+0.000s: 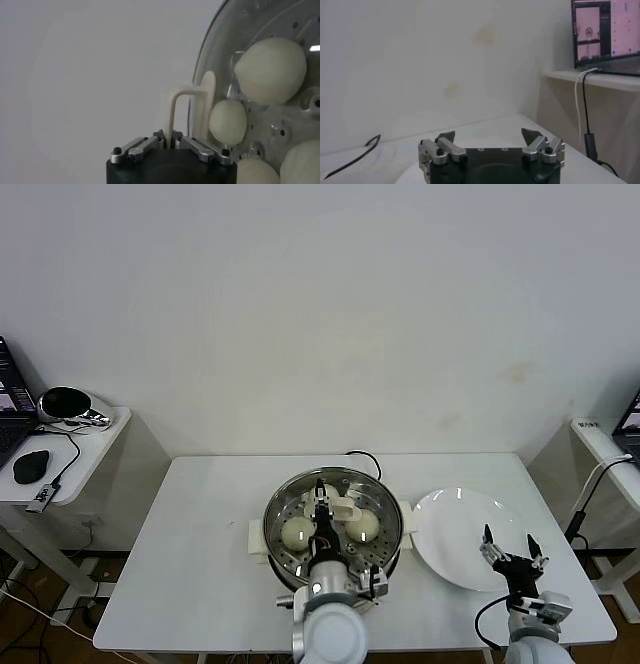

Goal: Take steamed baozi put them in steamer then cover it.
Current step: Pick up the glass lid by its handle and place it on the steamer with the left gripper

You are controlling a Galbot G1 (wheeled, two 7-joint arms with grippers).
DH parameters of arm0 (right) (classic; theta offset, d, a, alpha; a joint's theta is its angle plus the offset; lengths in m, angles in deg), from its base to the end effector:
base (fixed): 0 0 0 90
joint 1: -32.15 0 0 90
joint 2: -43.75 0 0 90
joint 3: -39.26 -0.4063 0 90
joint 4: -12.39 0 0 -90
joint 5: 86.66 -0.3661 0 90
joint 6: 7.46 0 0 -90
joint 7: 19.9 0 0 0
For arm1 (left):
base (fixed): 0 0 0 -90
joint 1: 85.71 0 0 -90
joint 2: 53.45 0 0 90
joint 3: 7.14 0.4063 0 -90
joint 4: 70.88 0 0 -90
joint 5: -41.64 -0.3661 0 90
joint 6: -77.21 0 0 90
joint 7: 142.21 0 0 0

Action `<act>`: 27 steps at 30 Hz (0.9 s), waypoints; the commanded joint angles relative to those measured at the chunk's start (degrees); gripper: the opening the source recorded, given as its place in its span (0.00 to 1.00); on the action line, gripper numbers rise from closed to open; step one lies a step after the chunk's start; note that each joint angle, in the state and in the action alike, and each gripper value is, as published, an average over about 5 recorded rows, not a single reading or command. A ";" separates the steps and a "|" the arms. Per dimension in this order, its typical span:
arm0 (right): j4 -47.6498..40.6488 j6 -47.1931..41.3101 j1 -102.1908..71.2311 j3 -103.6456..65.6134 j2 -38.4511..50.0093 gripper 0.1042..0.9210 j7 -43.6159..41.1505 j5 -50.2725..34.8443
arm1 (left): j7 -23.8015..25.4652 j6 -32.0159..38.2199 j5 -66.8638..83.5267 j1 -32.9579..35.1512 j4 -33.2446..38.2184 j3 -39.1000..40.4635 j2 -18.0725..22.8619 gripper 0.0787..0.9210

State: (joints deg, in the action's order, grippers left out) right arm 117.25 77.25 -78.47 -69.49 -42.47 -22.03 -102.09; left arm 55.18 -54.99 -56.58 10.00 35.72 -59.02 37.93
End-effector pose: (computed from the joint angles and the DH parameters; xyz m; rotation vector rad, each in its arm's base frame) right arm 0.2065 -0.1341 -0.4027 -0.3880 -2.9733 -0.1822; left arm 0.2452 -0.2238 -0.3224 -0.0070 -2.2487 -2.0132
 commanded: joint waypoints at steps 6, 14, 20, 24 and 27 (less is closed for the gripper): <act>0.14 0.03 -0.07 -0.01 -0.18 0.88 0.01 0.15 | 2.46 0.07 2.94 2.31 7.47 3.14 -1.75 0.46; 0.12 0.10 -0.17 -0.14 -0.31 0.88 0.01 0.25 | 2.90 0.00 3.26 3.54 11.06 4.03 -2.93 0.73; 0.17 0.04 -0.25 -0.15 -0.32 0.88 0.07 0.24 | 3.42 0.09 3.26 4.40 13.97 4.50 -3.92 0.87; 0.36 0.06 -0.42 0.04 -0.29 0.88 0.04 0.17 | 3.34 0.30 3.28 5.48 17.48 4.39 -4.77 0.88; 0.54 0.12 -0.85 0.33 -0.01 0.88 -0.23 0.11 | 3.39 0.54 4.23 6.64 21.22 3.93 -5.80 0.88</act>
State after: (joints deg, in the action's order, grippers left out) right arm 117.52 77.30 -78.92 -69.41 -42.67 -22.07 -101.88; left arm 58.33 -55.00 -53.37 14.78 47.98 -55.03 33.71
